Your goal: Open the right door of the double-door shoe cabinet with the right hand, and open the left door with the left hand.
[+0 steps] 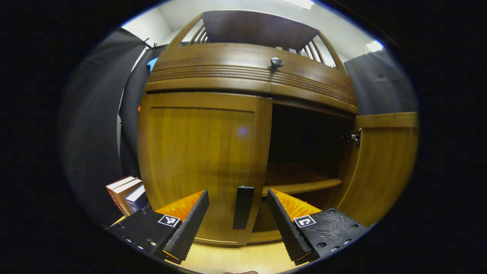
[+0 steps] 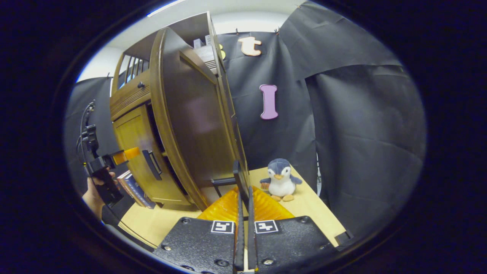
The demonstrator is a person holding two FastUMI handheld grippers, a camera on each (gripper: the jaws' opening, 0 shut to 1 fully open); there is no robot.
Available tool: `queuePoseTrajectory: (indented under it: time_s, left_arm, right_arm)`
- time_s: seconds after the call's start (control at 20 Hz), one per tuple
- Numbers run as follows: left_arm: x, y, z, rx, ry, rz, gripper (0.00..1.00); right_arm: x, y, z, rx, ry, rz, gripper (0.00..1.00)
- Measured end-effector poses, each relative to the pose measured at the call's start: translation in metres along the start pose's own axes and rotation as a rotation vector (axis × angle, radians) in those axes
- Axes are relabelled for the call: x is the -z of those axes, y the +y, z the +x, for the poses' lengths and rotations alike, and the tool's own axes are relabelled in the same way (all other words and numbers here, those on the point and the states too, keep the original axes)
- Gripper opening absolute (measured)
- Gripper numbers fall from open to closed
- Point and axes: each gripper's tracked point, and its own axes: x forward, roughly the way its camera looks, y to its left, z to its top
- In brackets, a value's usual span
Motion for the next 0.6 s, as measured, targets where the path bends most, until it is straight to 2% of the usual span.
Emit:
queuePoseTrajectory:
  time_s: [0.15,0.2,0.25,0.3,0.4,0.45,0.5,0.55,0.6]
  left_arm:
    - [0.011,-0.005,0.022,0.011,0.006,0.039,0.92]
    - [0.014,-0.006,0.027,0.012,0.011,0.046,0.79]
    - [0.018,-0.007,0.033,0.011,0.021,0.049,0.79]
    - [0.022,-0.006,0.037,0.004,0.029,0.052,0.86]
    - [0.029,0.000,0.042,-0.022,0.043,0.041,0.83]
    - [0.030,-0.001,0.046,-0.023,0.046,0.031,0.92]
    - [0.033,-0.002,0.048,-0.022,0.052,0.026,0.74]
    - [0.034,-0.001,0.051,-0.022,0.056,0.028,0.62]
    - [0.036,0.002,0.057,-0.031,0.058,0.028,0.74]
  right_arm:
    - [-0.005,-0.003,-0.002,0.008,0.007,-0.004,0.07]
    - [-0.007,-0.005,-0.002,0.010,0.008,-0.010,0.07]
    - [-0.006,-0.010,-0.003,0.016,0.006,-0.019,0.07]
    - [-0.002,-0.012,-0.006,0.024,0.003,-0.032,0.06]
    - [-0.002,-0.017,-0.009,0.049,-0.003,-0.056,0.06]
    - [-0.002,-0.018,-0.010,0.058,-0.007,-0.062,0.05]
    - [-0.003,-0.021,-0.010,0.067,-0.008,-0.059,0.05]
    - [-0.003,-0.024,-0.011,0.071,-0.007,-0.053,0.05]
    - [-0.003,-0.025,-0.011,0.074,-0.007,-0.043,0.06]
